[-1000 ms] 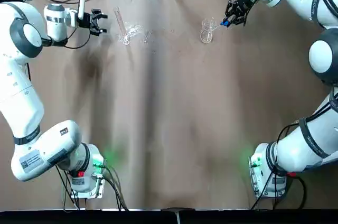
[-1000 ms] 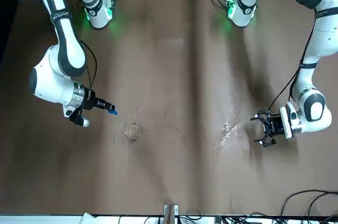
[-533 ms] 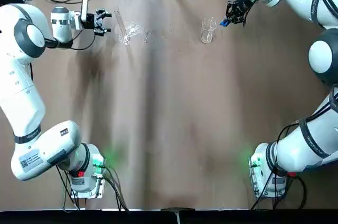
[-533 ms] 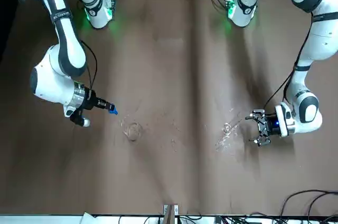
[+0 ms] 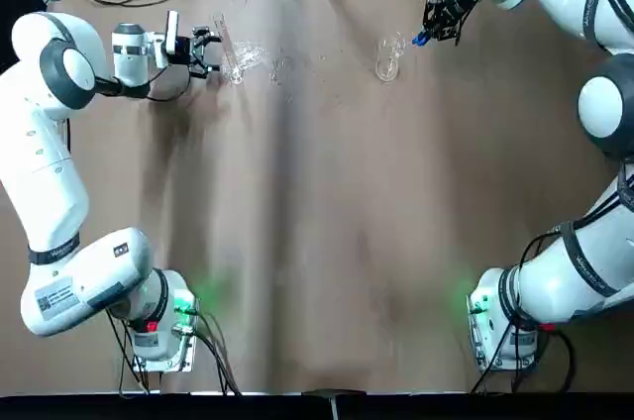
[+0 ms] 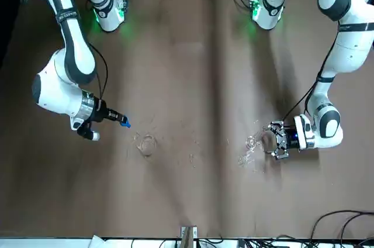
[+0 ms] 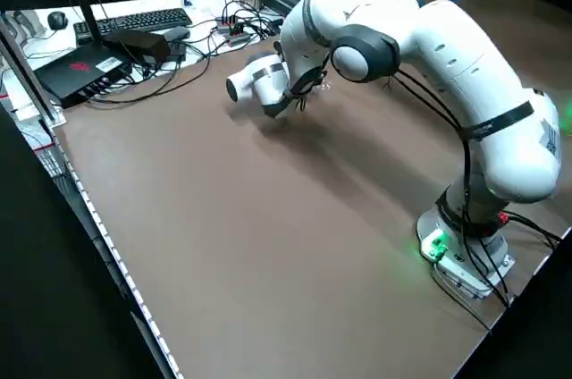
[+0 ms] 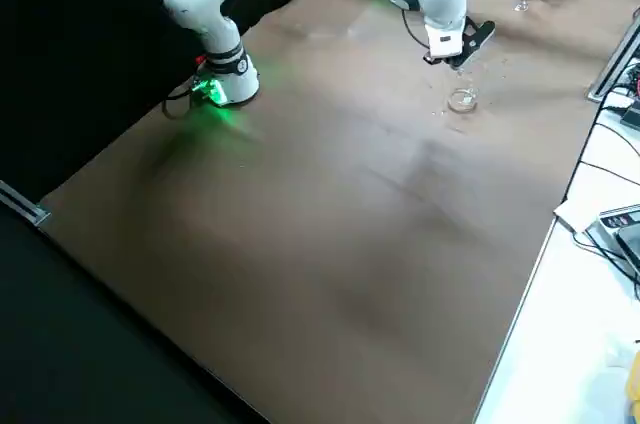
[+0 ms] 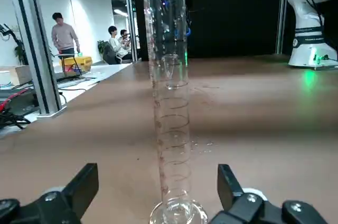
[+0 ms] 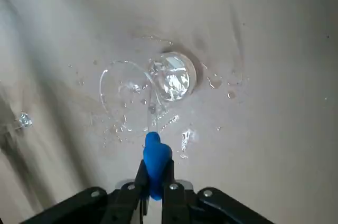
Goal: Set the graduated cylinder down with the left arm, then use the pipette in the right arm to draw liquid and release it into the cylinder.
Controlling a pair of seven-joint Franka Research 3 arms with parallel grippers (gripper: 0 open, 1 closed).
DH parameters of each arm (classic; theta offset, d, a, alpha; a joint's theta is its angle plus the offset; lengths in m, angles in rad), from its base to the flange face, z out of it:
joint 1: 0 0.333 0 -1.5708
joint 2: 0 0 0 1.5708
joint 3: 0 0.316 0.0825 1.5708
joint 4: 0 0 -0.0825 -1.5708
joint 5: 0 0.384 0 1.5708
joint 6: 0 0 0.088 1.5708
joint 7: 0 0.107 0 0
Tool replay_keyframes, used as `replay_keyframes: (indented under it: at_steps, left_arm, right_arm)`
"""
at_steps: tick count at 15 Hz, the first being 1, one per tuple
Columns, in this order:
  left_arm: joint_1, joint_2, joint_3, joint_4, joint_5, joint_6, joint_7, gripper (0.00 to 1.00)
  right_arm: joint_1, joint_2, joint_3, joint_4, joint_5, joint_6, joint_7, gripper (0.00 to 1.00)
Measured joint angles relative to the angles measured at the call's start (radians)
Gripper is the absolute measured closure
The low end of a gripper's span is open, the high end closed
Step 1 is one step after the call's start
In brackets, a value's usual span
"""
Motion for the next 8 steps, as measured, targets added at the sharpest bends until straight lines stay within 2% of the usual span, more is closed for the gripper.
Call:
replay_keyframes:
  at_steps: [8]
  left_arm:
    - [-0.032, 0.018, 0.000, 0.000, -0.003, 0.000, 0.001, 0.00]
  right_arm:
    - [0.001, 0.000, -0.001, 0.007, -0.001, 0.000, -0.001, 0.90]
